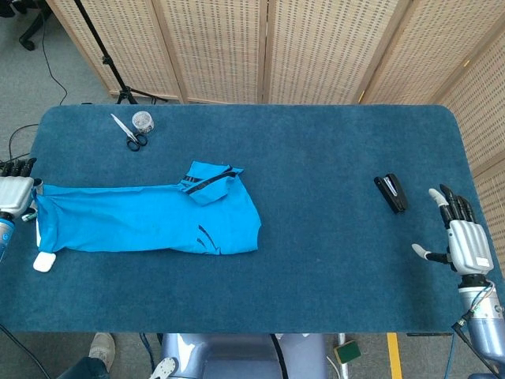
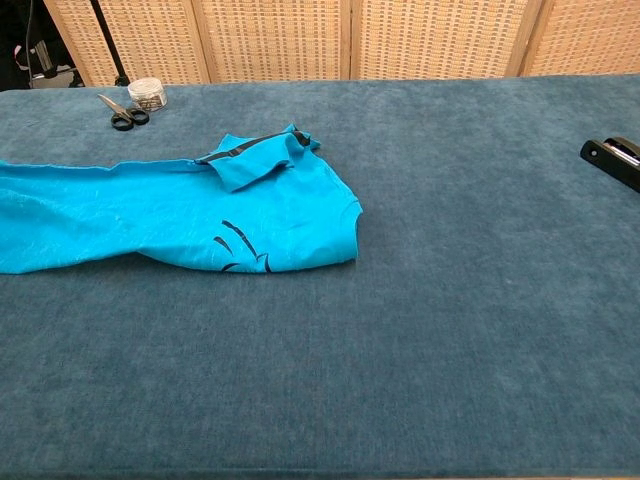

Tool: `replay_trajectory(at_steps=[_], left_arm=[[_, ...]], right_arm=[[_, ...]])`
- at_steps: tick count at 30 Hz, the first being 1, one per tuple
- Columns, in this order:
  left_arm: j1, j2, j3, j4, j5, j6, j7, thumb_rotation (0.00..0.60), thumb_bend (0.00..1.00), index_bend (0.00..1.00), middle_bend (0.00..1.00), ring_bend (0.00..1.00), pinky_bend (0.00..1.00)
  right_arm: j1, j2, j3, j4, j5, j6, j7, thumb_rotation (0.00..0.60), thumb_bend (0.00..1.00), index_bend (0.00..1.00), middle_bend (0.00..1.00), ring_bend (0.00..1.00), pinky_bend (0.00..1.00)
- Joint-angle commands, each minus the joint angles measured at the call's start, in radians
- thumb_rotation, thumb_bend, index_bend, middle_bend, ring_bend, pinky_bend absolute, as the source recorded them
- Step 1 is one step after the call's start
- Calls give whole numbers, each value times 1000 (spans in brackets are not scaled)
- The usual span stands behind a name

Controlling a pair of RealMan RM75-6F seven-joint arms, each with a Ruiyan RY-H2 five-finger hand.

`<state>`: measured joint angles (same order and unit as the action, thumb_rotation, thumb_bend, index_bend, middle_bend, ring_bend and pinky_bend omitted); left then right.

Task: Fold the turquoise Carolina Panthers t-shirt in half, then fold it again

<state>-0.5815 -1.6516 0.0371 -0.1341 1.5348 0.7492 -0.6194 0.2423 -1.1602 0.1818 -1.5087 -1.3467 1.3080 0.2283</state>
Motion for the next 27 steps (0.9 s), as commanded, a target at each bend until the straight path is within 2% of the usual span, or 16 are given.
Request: replay_trajectory(at_steps=[1,6,18,23,27], left_arm=[[-2,-3,0,-3,1,3,-2,600,507,742,0,0,0],[-10,-5,-3,-19,3,34,-21,600,509,742,0,0,0],[-51,30,-18,-138,18,245,-80,600,518,742,0,0,0],[-76,58,-25,-234,27,306,-38,600,519,742,0,0,0],[-104,94,-43,-371,29,350,38,600,519,742,0,0,0]], right_arm=[[0,0,0,0,0,-1,0,600,0,0,0,0,0],[0,1,0,0,2,-3,3,600,0,0,0,0,0],[1,3,0,0,2,-6,5,600,0,0,0,0,0],[0,5,0,-1,1,-6,9,600,0,0,0,0,0],[-1,8,0,-4,-2,-6,15,600,0,0,0,0,0]])
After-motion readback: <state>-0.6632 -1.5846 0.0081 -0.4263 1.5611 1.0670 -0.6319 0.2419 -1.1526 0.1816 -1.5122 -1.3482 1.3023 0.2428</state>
